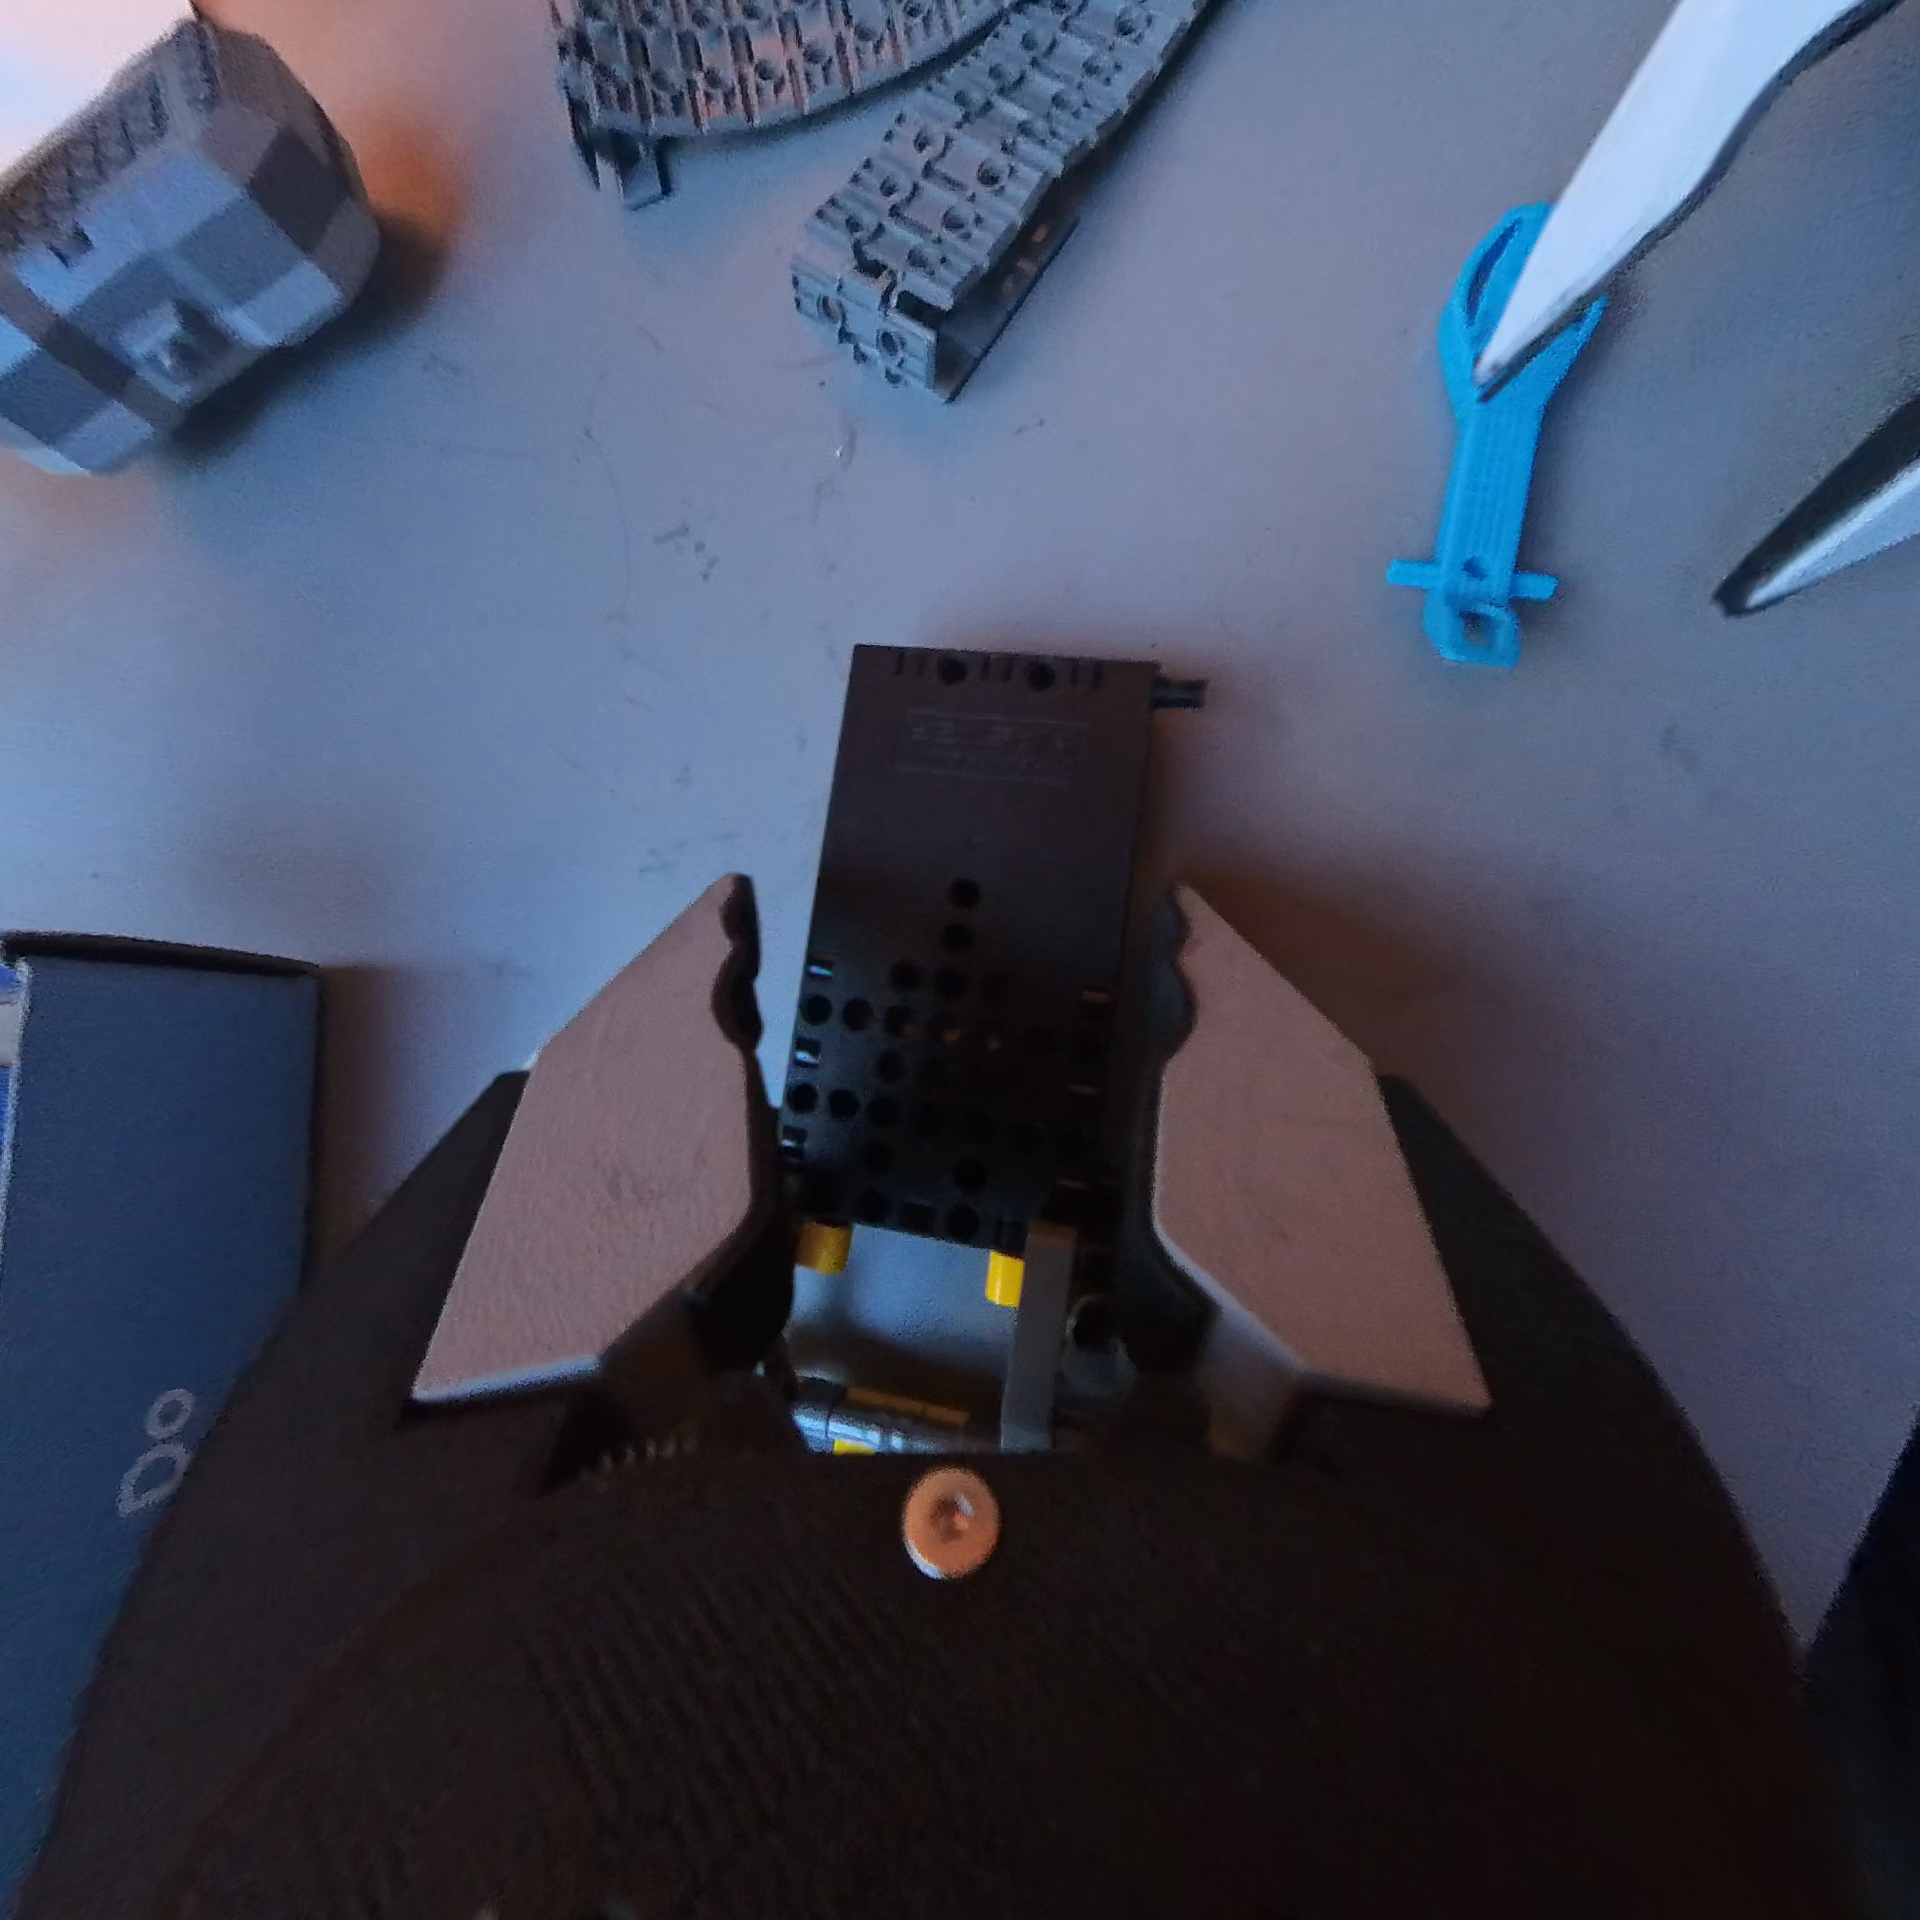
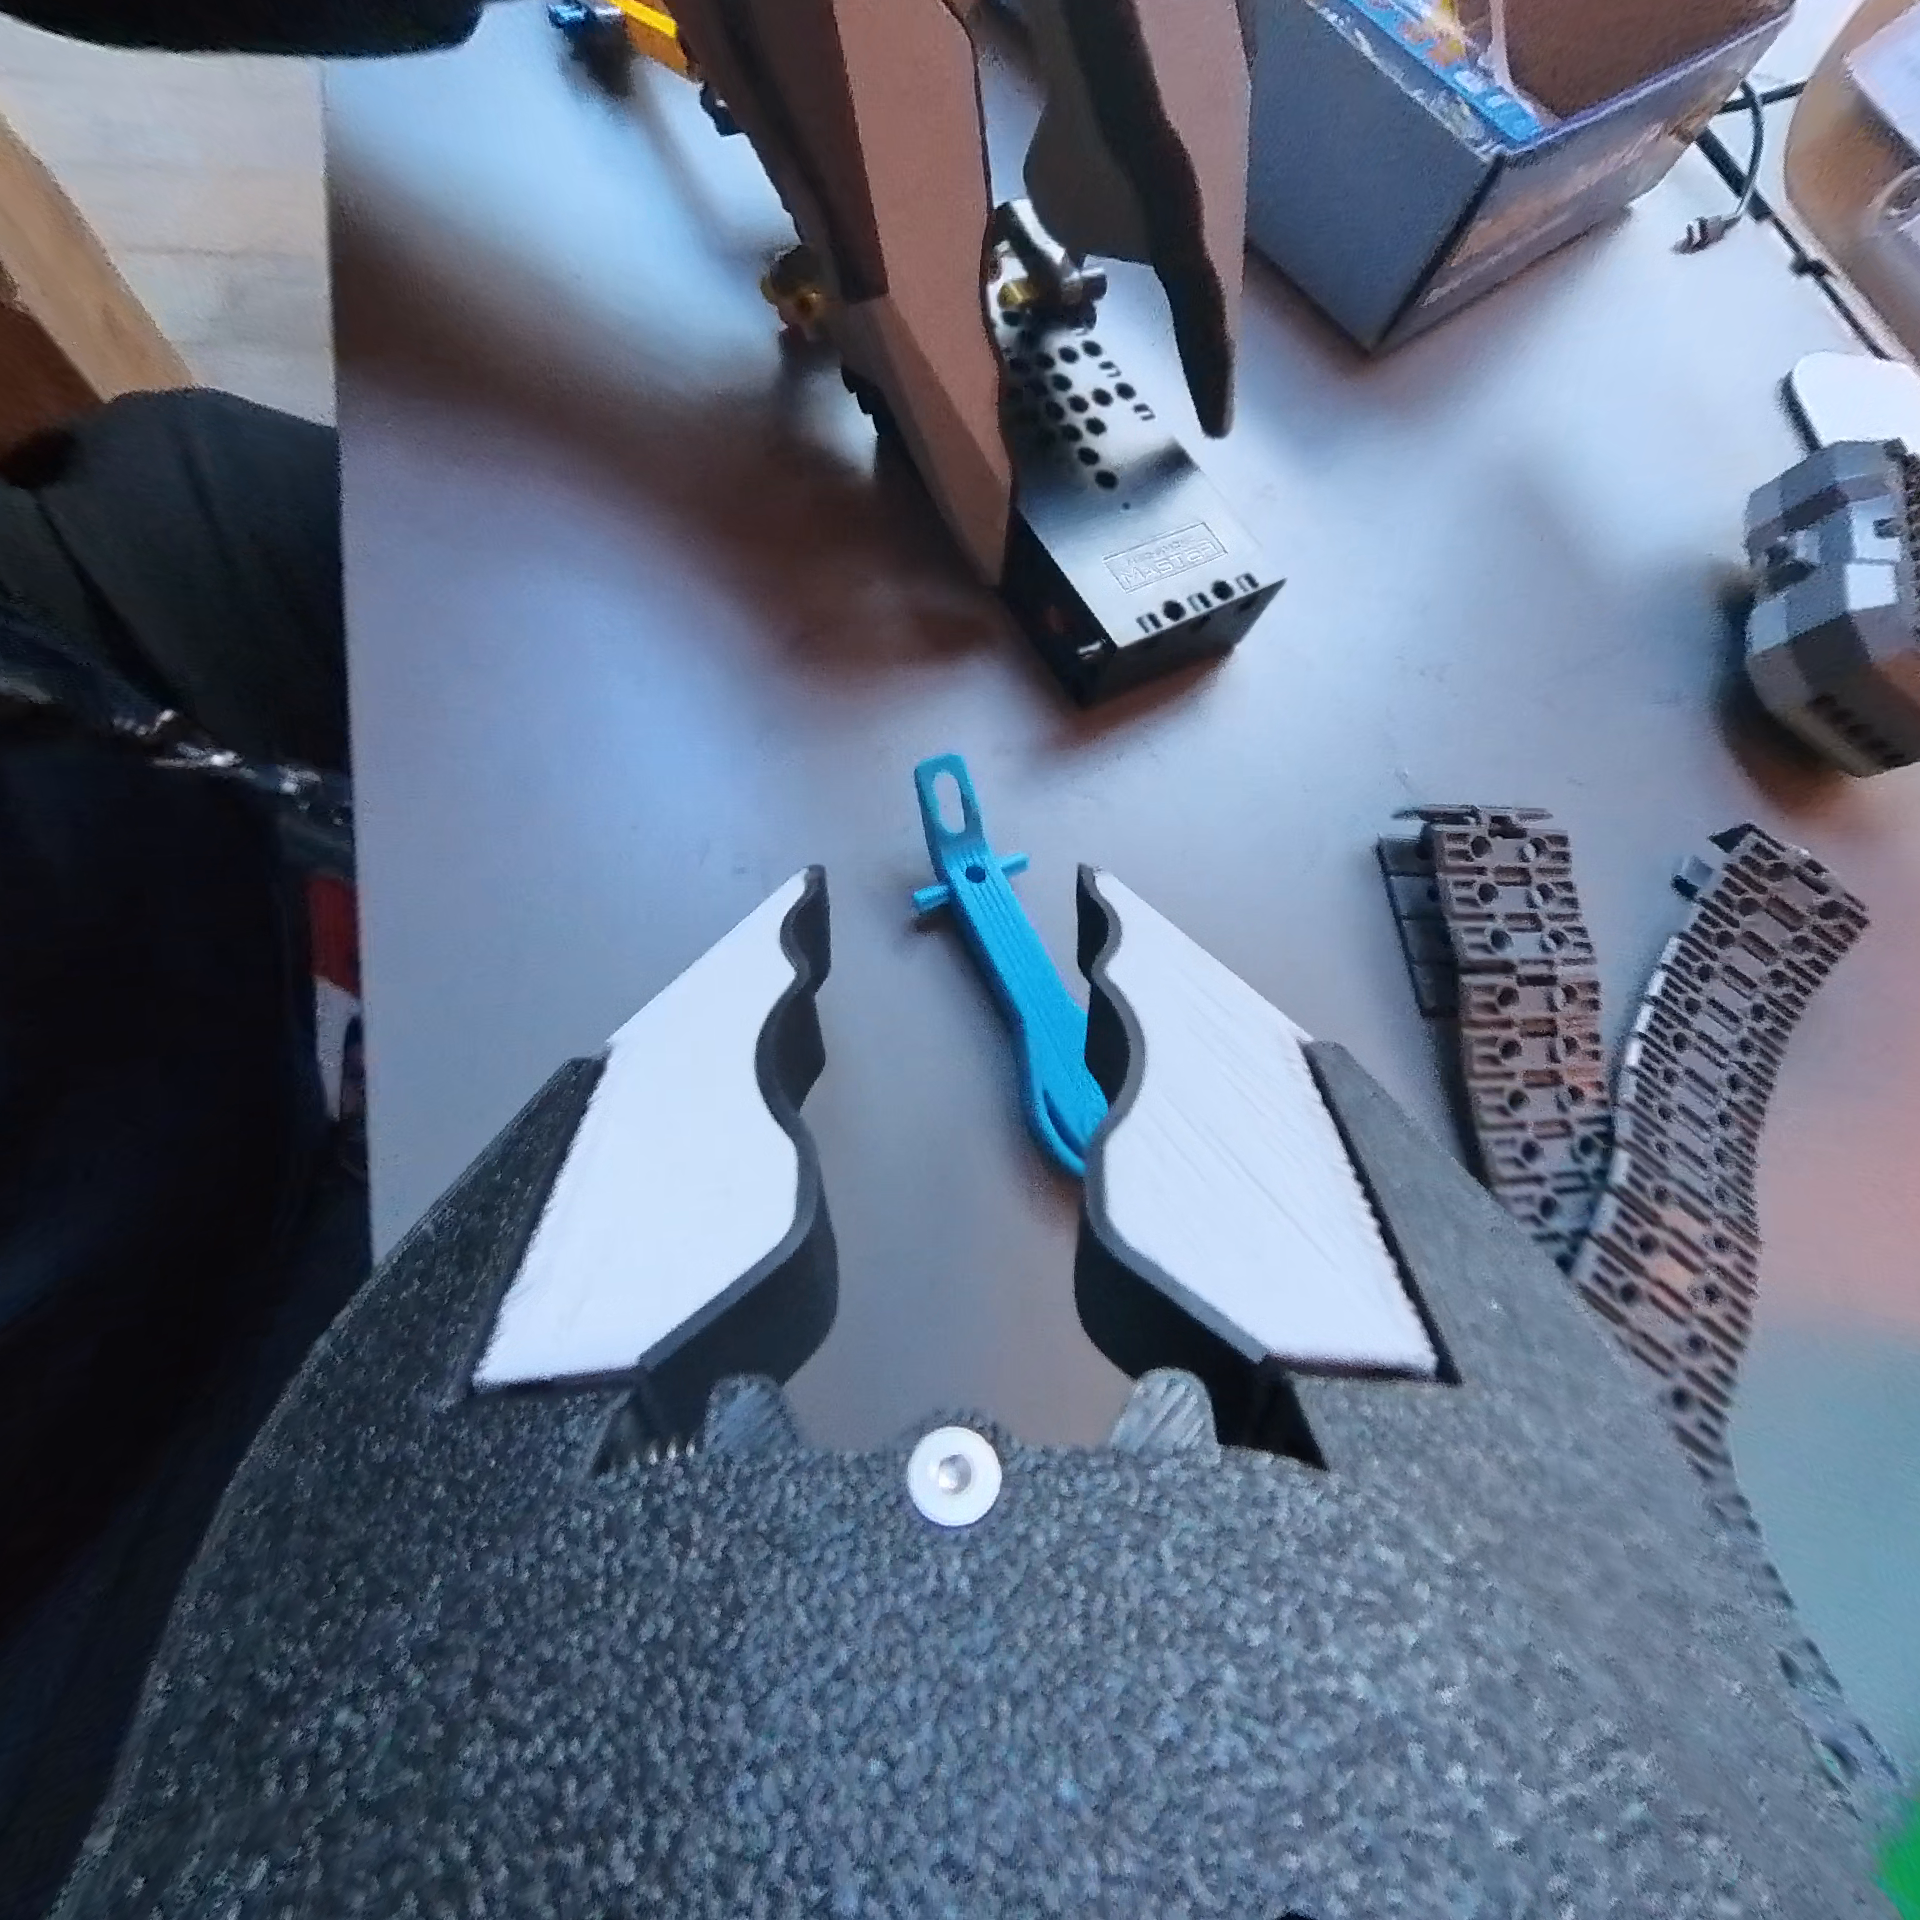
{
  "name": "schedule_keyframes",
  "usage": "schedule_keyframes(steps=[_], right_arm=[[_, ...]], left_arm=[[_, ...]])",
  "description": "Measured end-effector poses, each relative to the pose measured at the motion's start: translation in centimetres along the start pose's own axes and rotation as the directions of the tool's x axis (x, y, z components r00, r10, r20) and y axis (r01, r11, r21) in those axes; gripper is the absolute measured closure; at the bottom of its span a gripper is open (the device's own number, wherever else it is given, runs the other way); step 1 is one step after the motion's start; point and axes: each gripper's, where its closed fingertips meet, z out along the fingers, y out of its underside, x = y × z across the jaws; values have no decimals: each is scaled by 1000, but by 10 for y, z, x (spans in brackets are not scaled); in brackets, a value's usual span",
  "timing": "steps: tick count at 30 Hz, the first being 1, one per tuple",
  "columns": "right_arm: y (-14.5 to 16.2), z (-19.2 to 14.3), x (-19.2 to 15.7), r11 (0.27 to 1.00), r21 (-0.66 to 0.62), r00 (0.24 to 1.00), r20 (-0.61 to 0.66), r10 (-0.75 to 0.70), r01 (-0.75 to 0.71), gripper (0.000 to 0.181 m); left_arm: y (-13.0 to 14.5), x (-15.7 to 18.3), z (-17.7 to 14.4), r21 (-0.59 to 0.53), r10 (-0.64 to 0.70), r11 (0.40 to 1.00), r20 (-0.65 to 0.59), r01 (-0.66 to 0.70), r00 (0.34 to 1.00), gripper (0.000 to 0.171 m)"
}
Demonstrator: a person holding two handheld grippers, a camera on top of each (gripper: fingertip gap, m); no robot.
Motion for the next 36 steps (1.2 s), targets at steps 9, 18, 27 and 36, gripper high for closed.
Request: schedule_keyframes(steps=[9, 18, 27, 36], right_arm=[[-5, 27, -6, 999, -47, 998, 56, 6, -3, 133], [12, 12, 3, 997, -70, 999, 38, 22, -20, 134], [28, 4, 8, 994, -107, 996, 78, 44, -35, 134], [37, -2, 12, 991, -117, 986, 146, 87, -70, 147]], left_arm=[[2, -5, 7, -35, 54, 998, 62, -52, 997, 101], [0, 1, 8, -39, 84, 996, 41, -82, 996, 111], [-8, 19, 11, -22, 124, 992, 18, -124, 992, 111], [-20, 28, 15, 34, 170, 985, 55, -172, 984, 111]])
